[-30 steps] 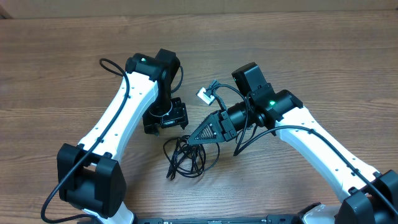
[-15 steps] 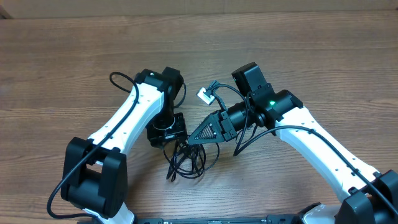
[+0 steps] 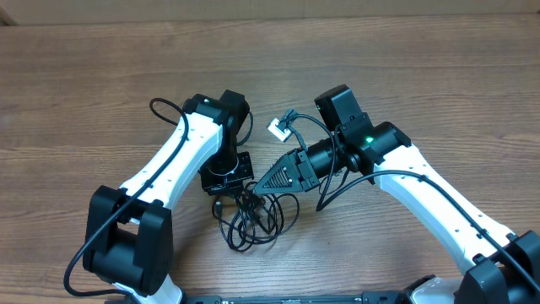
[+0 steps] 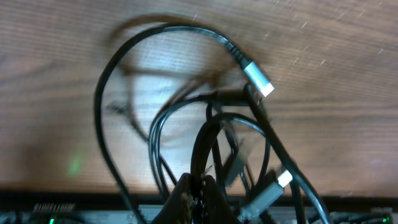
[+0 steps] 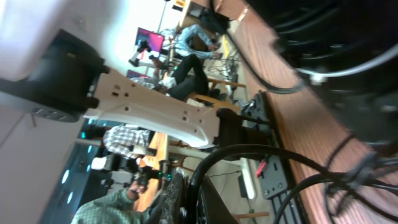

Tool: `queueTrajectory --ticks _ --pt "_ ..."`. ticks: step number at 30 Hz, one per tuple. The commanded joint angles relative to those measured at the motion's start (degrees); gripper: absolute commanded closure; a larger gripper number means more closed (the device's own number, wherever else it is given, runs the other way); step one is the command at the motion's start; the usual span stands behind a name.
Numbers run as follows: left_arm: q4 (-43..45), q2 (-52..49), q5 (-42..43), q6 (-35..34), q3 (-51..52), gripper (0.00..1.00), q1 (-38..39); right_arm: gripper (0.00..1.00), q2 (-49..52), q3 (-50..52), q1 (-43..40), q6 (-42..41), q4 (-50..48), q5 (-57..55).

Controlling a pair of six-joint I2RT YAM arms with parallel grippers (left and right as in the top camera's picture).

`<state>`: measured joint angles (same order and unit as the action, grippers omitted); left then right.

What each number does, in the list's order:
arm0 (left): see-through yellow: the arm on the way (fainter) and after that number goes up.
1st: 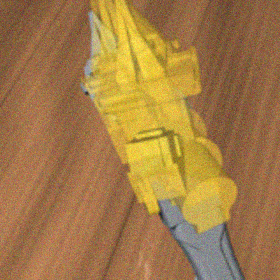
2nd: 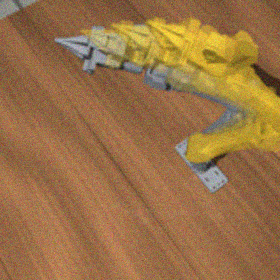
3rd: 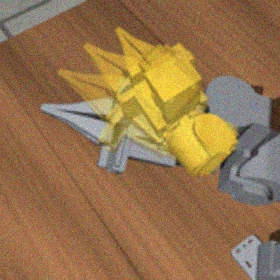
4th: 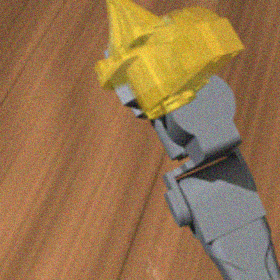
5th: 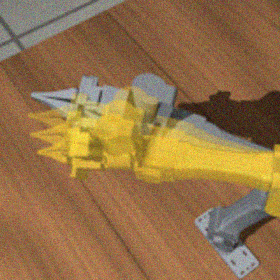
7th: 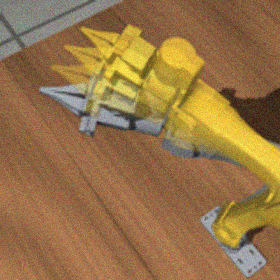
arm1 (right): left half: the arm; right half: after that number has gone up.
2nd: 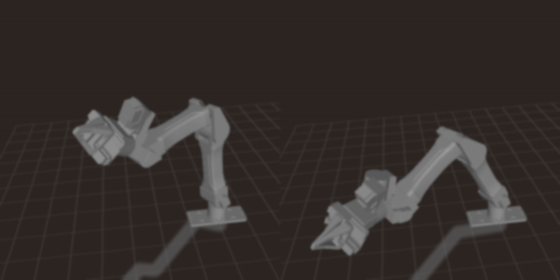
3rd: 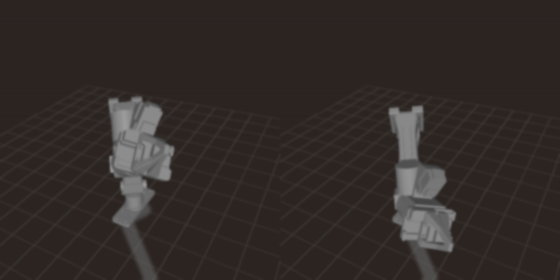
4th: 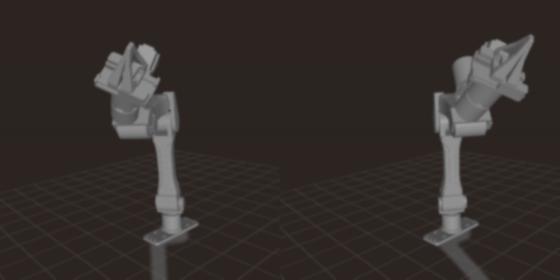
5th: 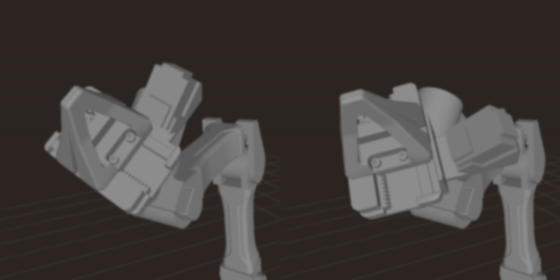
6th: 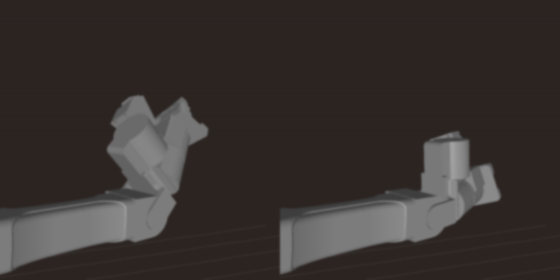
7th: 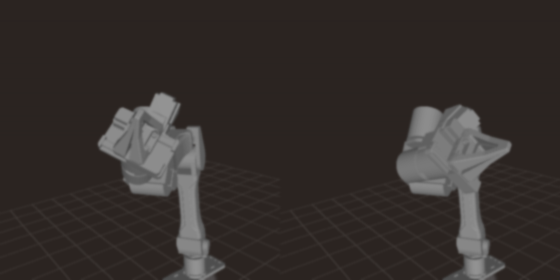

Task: Untangle cables

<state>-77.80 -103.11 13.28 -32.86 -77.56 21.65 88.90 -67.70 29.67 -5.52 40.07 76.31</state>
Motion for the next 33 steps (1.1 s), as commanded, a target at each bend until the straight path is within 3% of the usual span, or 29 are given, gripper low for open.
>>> queueTrajectory --ticks 1,9,14,18,19,20,21,27,32,33 --pt "-3.1 -0.2 0.2 0.7 -6.1 0.96 -0.8 0.96 0.0 0.0 0.0 0.9 0.0 -2.4" --pt "-13.3 1.6 -5.2 1.6 -31.8 0.96 -1.2 0.96 0.0 0.0 -0.2 0.9 0.1 -7.2" --pt "-13.8 3.2 -9.6 -0.7 -44.6 0.96 -1.2 0.67 0.1 0.0 -0.2 -3.3 0.4 -16.4" --pt "-13.7 3.6 -11.3 -1.0 -50.6 0.96 -1.3 0.57 0.0 0.0 -0.2 -8.7 0.5 -23.1" --pt "-13.7 3.7 -11.4 -1.0 -51.8 0.96 -1.4 0.46 0.0 0.0 -0.2 -9.5 0.5 -24.6" --pt "-13.7 3.7 -11.3 -1.0 -52.9 0.96 -1.6 0.18 0.0 0.0 -0.2 -9.9 0.7 -25.9" --pt "-13.9 3.7 -10.7 -1.0 -54.1 0.96 -1.7 0.0 0.0 0.0 -0.2 -10.1 1.0 -27.9" --pt "-13.6 4.9 -6.3 -2.0 -58.3 0.96 -1.8 0.0 0.1 0.0 -0.2 -11.4 5.0 -38.9" --pt "-19.0 4.3 -15.3 -14.0 -57.2 0.96 -1.8 0.0 0.1 0.0 -0.2 -11.2 3.9 -36.6" --pt "-19.0 4.3 -14.9 -13.9 -56.5 0.96 -1.7 0.0 0.1 0.0 -0.2 -10.8 3.7 -35.8"
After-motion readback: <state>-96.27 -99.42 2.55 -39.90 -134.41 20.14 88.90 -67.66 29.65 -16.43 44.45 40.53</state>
